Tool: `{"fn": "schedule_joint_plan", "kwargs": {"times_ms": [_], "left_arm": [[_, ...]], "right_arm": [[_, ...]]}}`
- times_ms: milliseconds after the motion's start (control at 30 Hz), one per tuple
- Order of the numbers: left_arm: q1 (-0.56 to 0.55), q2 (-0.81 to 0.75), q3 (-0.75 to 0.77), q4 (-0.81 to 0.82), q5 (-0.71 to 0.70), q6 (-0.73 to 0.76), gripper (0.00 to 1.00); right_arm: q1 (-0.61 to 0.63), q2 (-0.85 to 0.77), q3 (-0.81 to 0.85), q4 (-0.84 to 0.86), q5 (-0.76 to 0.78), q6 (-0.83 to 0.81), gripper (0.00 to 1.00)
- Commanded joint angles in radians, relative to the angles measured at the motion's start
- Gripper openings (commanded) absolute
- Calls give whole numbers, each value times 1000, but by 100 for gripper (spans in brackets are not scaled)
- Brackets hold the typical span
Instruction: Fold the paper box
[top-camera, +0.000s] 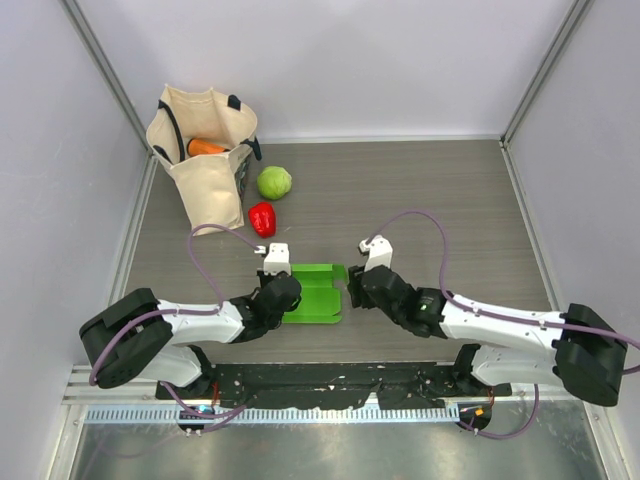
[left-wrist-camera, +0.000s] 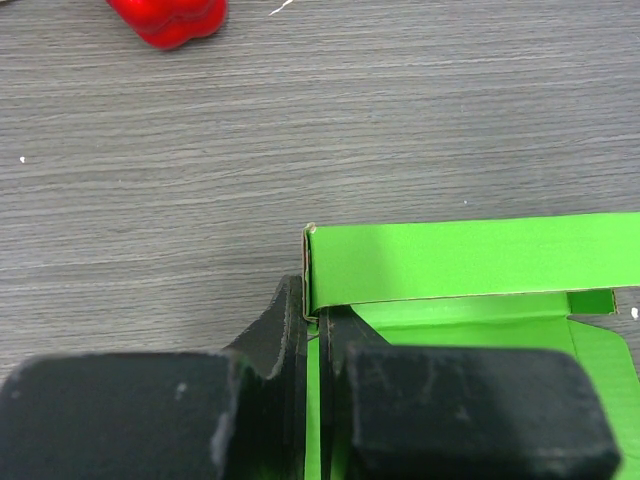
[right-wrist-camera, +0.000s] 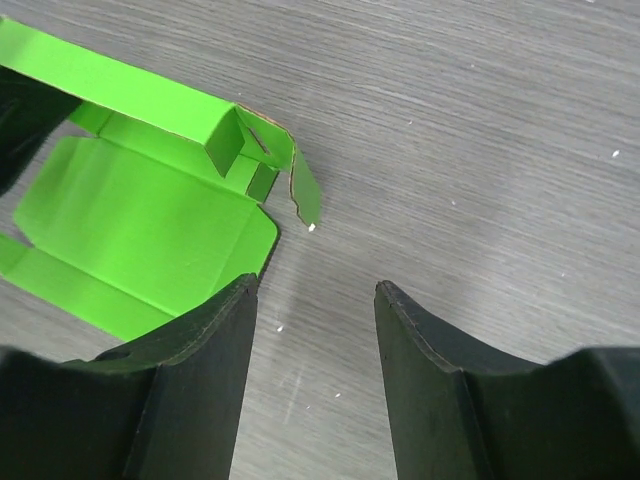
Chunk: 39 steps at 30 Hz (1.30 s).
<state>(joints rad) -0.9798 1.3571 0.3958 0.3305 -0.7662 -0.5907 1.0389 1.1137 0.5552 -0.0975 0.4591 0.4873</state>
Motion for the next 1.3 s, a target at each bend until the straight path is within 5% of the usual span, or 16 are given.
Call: {"fn": "schedule_joint_plan", "kwargs": {"times_ms": [0,200,500,967,1267], "left_arm": [[-2,-4,-8,-21,1,-15,0],[-2,-12,-9,-27,-1,-15,0],[-2,-21,-11,-27,1,-9,0],[-3,2,0,-16,8,-4,0],[-3,-3,-3,-19,7,-6,0]], "right_arm": [[0,89,49,93,47,-127,56],[0,256,149,160,87,-184,49],[22,314,236,104,73,-156,13],[65,360,294,58,-36,164,12],[79,472,357,45,-11,318,22]]}}
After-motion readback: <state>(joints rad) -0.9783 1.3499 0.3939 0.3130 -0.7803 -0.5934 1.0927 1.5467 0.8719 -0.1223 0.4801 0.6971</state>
